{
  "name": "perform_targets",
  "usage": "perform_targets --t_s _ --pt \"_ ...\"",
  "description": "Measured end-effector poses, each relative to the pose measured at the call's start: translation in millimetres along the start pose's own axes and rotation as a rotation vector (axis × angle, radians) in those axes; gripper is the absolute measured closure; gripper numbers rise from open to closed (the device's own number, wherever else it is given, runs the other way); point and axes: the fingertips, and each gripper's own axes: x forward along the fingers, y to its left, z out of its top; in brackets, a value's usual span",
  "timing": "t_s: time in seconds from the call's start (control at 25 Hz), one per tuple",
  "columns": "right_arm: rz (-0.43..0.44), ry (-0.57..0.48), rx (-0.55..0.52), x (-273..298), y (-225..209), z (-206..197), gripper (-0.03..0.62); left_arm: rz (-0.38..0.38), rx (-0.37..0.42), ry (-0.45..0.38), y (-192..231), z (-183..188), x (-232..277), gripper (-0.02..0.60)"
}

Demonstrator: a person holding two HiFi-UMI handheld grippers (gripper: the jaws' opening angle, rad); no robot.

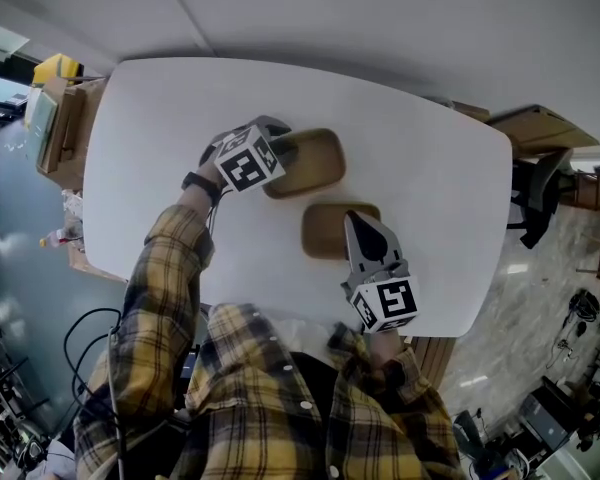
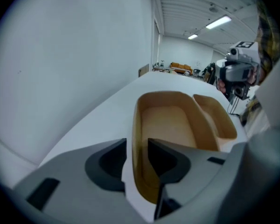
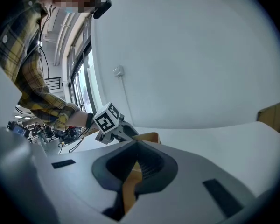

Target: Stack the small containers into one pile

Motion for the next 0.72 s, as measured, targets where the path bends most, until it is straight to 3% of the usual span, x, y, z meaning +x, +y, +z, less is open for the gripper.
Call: perform_targets --t_s 0.4,0.56,0.72 --pt "0.001 0.006 -0.004 -3.3 -2.0 -1.4 0.579 0.032 0.073 0.033 -9.2 -1.8 8.1 0.462" --pt "-0.003 0.002 -0.003 -4.0 0.4 -2.0 0.579 0.047 0.06 0.026 -8.0 -4.0 7.0 0.462" --pt "-0.004 0.0 -0.005 -4.4 1.5 -1.1 0.579 0.037 0.014 0.014 -4.2 -2.6 0.5 0.388"
